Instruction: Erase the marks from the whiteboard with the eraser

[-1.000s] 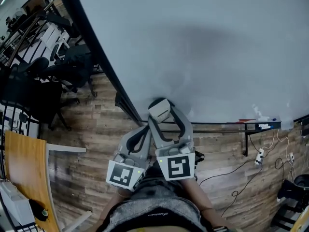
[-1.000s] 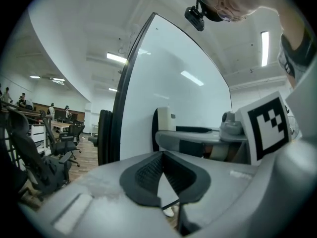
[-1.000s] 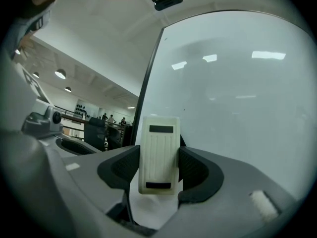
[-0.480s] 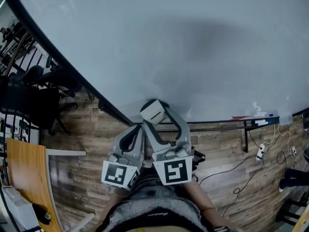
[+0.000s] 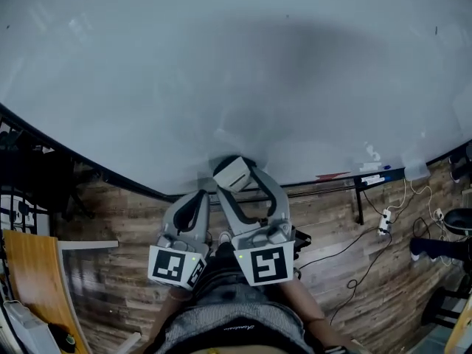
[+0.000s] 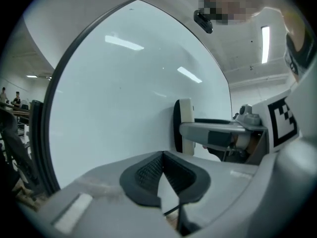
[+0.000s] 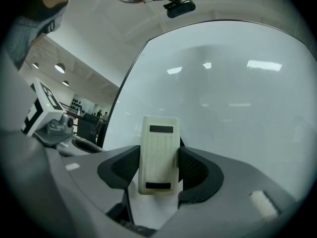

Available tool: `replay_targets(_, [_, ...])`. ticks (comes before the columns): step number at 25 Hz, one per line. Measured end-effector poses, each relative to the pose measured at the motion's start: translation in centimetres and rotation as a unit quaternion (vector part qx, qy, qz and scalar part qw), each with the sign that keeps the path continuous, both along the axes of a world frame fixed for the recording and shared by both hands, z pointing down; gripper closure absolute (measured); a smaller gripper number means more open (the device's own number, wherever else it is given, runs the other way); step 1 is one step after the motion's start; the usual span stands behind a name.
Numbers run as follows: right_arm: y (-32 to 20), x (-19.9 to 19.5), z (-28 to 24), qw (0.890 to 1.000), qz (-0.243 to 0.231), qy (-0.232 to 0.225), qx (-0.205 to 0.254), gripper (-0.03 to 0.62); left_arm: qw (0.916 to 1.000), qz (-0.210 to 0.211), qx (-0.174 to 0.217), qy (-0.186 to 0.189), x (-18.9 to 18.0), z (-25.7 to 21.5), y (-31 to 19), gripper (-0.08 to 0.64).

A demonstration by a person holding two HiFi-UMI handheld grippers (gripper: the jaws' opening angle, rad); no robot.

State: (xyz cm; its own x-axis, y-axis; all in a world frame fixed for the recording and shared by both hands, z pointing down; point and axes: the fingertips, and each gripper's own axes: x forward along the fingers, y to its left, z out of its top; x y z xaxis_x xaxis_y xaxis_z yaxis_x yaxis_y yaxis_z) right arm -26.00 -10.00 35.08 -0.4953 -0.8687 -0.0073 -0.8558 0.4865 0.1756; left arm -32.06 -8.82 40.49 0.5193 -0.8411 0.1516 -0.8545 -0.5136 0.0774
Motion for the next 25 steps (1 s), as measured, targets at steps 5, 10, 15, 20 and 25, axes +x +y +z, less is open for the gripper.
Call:
replay_targets(5, [-0.4, 7.5, -0.2, 0.999, 0.036, 0.002, 0.006, 0.345, 0.9999, 0.014, 0.004, 0.002, 5.8, -0.3, -0.6, 0.557])
replay_targets(10, [-0.5, 11.1, 0.2, 0.998, 0.066, 0.01, -0.005, 0.344, 0.9993, 0.038, 0.006, 0.0, 8.4, -0.3, -0.8, 0.557])
replay_targets(15, [-0.7, 15.6, 0.7, 0.997, 0.079, 0.016, -0.016, 0.345, 0.9987, 0.05, 0.01, 0.0, 12.5, -0.4, -1.1, 0.557])
replay_targets(20, [-0.8, 18.7, 0.6, 0.997, 0.071, 0.016, -0.009, 0.344, 0.9992, 0.04, 0.006, 0.002, 15.5, -0.1, -0.7, 0.557])
replay_targets(25, [-0.5, 22.0, 0.8, 0.997, 0.074, 0.018, -0.006, 0.344, 0.9995, 0.031, 0.007, 0.002, 18.1, 0.0, 0.0, 0.557])
